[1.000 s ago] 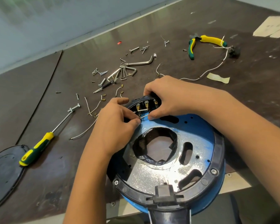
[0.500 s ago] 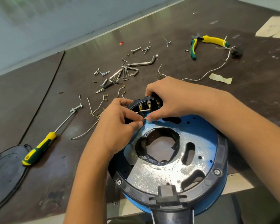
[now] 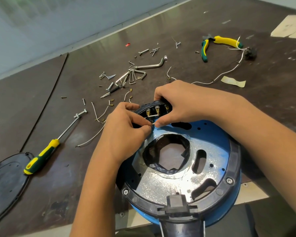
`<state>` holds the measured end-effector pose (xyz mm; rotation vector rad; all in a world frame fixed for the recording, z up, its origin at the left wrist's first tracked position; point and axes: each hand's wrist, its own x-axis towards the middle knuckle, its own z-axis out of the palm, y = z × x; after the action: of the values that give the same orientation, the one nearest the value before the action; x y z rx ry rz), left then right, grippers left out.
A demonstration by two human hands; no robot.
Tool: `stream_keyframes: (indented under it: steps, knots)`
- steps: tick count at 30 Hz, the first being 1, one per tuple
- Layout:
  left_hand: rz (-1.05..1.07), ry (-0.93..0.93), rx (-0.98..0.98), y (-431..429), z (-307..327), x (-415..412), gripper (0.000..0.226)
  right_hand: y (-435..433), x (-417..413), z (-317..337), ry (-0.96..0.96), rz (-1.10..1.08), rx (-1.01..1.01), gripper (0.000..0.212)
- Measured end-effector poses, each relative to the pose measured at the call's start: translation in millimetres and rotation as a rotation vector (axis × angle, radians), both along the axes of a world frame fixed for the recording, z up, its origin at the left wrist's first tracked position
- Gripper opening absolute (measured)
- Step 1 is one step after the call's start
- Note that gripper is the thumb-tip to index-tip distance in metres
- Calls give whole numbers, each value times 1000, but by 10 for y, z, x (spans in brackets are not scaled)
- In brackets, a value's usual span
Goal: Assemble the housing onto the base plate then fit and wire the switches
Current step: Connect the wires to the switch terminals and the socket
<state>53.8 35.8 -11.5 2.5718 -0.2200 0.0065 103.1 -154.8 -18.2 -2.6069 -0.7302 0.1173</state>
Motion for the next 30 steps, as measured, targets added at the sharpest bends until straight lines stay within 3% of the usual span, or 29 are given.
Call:
stream_keyframes:
  steps: [8, 13, 16, 21, 30]
  knots:
    - [20, -19, 46, -36, 13, -5, 15, 20, -13, 1, -25, -13, -56, 57]
    - [29, -56, 111, -59, 12, -14, 12, 27, -17, -15, -76, 40, -83, 77]
    - [38, -63, 150, -70, 16, -24, 3, 41, -12, 0, -111, 60, -118, 69]
    - [78, -122, 199, -107, -2, -46, 12, 55, 14, 18, -98, 68, -174, 64]
    - [48, -108, 164, -90, 20, -44, 2, 50, 55, -11, -120, 134, -78, 52]
